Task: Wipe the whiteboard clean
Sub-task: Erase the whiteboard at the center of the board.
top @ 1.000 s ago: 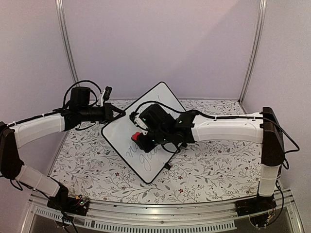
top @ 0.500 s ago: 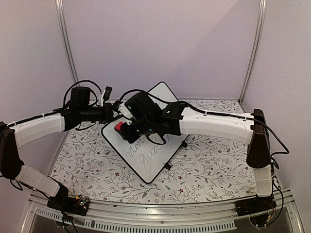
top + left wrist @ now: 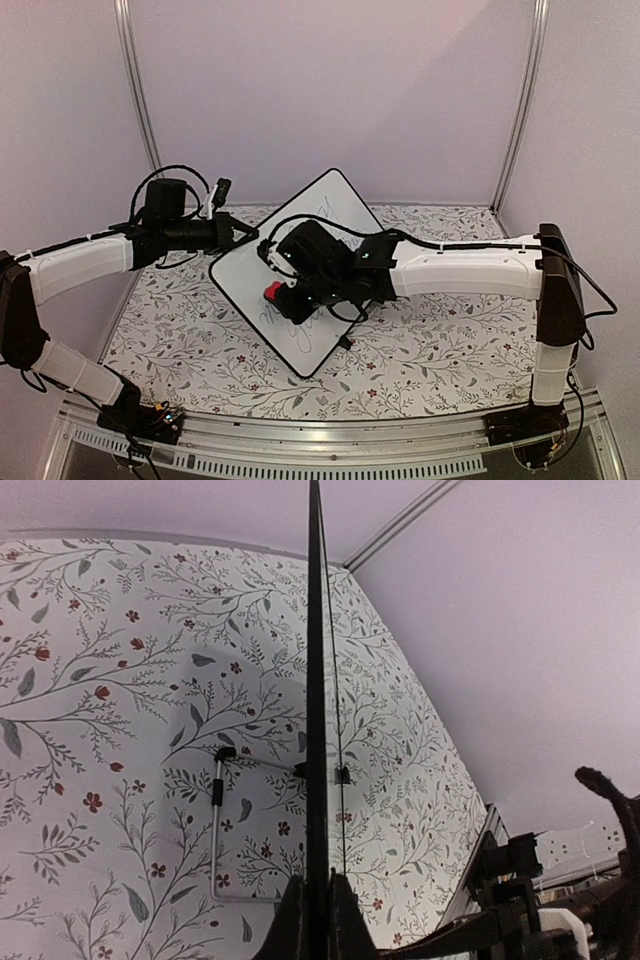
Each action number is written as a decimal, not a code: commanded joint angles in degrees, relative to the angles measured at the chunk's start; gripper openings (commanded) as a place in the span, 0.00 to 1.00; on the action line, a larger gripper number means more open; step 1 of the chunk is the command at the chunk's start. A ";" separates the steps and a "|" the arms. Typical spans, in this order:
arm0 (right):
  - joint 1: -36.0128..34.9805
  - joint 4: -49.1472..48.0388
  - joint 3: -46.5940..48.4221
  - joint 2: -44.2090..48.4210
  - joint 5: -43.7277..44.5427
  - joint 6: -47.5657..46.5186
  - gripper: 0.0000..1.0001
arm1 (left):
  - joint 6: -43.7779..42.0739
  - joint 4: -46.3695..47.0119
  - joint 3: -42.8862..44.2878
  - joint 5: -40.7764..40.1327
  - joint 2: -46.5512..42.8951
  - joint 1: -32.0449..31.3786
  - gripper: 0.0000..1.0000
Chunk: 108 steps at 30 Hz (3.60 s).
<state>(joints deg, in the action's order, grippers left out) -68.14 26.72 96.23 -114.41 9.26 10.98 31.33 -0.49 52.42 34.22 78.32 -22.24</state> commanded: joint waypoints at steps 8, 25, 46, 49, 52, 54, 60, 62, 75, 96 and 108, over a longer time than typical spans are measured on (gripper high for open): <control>3.98 1.61 -14.31 19.76 11.03 4.79 0.07 | -2.55 -4.67 3.69 0.25 -0.31 -3.85 0.00; 5.55 -0.39 -18.10 26.54 11.29 3.89 0.07 | -5.52 -18.53 8.35 3.25 -2.56 -4.48 0.01; 5.56 -2.72 -20.89 26.93 10.67 4.92 0.08 | -5.79 -16.61 16.18 0.72 6.12 -4.22 0.67; 5.56 -3.24 -18.68 24.39 10.44 3.11 0.08 | -6.19 -17.46 19.16 0.21 9.58 -3.98 0.69; 5.53 -4.61 -16.24 21.79 9.35 -0.62 0.09 | -6.28 -16.60 20.83 0.75 12.08 -3.71 0.70; 5.64 -5.53 -14.65 20.54 7.87 -3.24 0.09 | -6.03 -15.97 21.14 1.73 13.13 -3.49 0.67; 7.23 -3.98 -6.85 15.56 4.75 -7.48 0.09 | -5.38 -13.10 19.31 4.60 13.07 -3.38 0.47; 7.78 -3.22 -4.51 13.84 4.32 -8.18 0.09 | -5.14 -12.88 19.40 5.07 13.40 -3.40 0.40; 14.03 0.93 2.13 8.44 -1.27 -6.81 0.09 | -5.13 -17.37 25.75 5.93 19.30 -3.42 0.15; 7.69 -5.91 -4.56 7.06 0.89 -3.50 0.08 | -4.65 -12.74 17.99 4.05 15.22 -4.89 0.00; 7.41 -7.32 -7.47 6.21 1.05 0.49 0.07 | -4.48 -12.13 17.58 4.93 14.97 -4.97 0.00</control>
<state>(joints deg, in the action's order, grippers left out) -60.99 21.17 90.15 -108.25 9.56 9.43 28.91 -11.77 71.50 38.06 94.13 -25.89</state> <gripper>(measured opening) 0.233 0.035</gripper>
